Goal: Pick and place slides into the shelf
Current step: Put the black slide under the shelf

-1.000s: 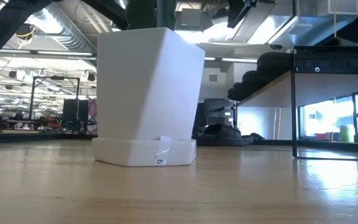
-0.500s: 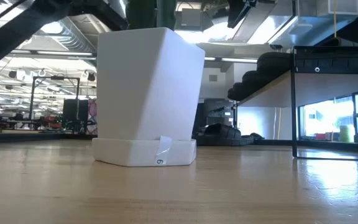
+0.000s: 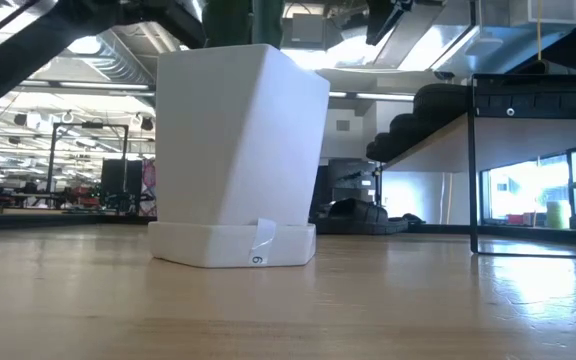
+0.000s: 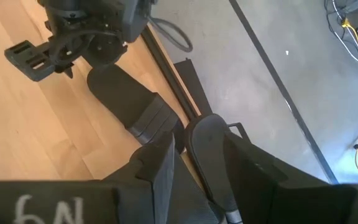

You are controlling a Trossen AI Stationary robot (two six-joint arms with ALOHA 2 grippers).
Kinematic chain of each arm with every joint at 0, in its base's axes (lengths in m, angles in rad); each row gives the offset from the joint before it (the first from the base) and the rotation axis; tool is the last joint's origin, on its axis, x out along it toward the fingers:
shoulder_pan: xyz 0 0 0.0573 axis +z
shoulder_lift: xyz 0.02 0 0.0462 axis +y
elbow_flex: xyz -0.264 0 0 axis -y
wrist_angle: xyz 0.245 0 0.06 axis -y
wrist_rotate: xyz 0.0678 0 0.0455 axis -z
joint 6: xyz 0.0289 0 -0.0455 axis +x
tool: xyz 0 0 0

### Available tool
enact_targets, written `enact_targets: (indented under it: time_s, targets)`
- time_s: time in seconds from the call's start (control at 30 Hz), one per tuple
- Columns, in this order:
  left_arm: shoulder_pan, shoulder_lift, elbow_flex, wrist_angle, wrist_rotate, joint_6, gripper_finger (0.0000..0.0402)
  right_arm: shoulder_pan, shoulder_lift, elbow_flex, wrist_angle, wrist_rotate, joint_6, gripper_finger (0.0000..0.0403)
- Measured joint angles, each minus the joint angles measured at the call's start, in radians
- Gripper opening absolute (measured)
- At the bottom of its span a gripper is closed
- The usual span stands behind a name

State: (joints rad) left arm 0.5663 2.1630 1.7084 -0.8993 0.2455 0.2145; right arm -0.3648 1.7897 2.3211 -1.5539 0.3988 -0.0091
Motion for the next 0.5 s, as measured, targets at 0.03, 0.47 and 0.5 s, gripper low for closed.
enact_targets:
  time_s: [0.03,0.47,0.5]
  targets:
    - [0.0,0.008,0.0,0.0,-0.001,-0.002,0.0218,0.0,0.0,0.0,0.0,0.0,0.0,0.0139]
    - [0.003,0.042,0.0,0.14,-0.07,-0.082,0.0218,0.0,0.0,0.0,0.0,0.0,0.0,0.0139]
    - [0.003,0.042,0.0,0.149,-0.07,-0.083,0.0218,0.0,0.0,0.0,0.0,0.0,0.0,0.0139]
